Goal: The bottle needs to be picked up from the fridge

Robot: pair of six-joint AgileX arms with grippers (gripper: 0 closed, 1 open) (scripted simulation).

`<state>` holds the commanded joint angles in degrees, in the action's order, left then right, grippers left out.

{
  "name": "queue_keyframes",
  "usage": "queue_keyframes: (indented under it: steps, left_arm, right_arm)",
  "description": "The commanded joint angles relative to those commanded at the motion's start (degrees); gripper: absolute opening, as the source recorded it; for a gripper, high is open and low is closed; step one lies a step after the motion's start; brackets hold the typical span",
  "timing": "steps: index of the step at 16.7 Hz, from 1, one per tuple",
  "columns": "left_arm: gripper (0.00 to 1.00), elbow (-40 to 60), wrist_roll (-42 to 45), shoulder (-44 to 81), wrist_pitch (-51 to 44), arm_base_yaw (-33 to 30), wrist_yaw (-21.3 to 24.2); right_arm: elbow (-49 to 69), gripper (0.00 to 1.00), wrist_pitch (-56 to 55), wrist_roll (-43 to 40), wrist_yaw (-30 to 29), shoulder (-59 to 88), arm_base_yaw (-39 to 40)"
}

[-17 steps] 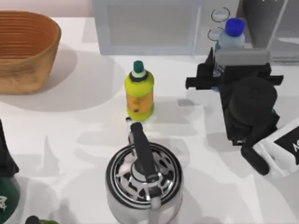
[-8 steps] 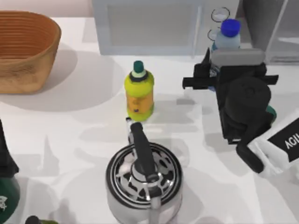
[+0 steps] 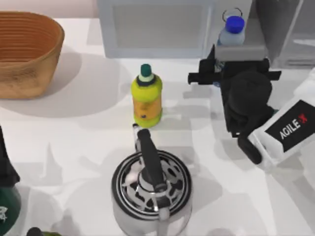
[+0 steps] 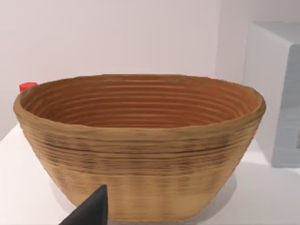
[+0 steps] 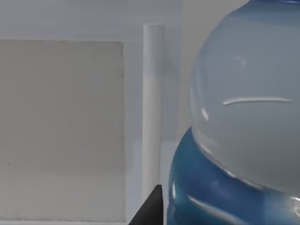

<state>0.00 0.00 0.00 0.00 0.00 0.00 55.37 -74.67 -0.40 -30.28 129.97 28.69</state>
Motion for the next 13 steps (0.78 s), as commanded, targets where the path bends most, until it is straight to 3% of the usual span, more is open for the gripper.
queue_keyframes:
  steps: [3,13]
  left_arm:
    - [1.0,0.0,0.0,0.0,0.0,0.0,0.0]
    - [1.0,0.0,0.0,0.0,0.0,0.0,0.0]
  right_arm:
    - [0.0,0.0,0.0,0.0,0.0,0.0,0.0]
    - [0.0,0.75,0.0,0.0,0.0,0.0,0.0]
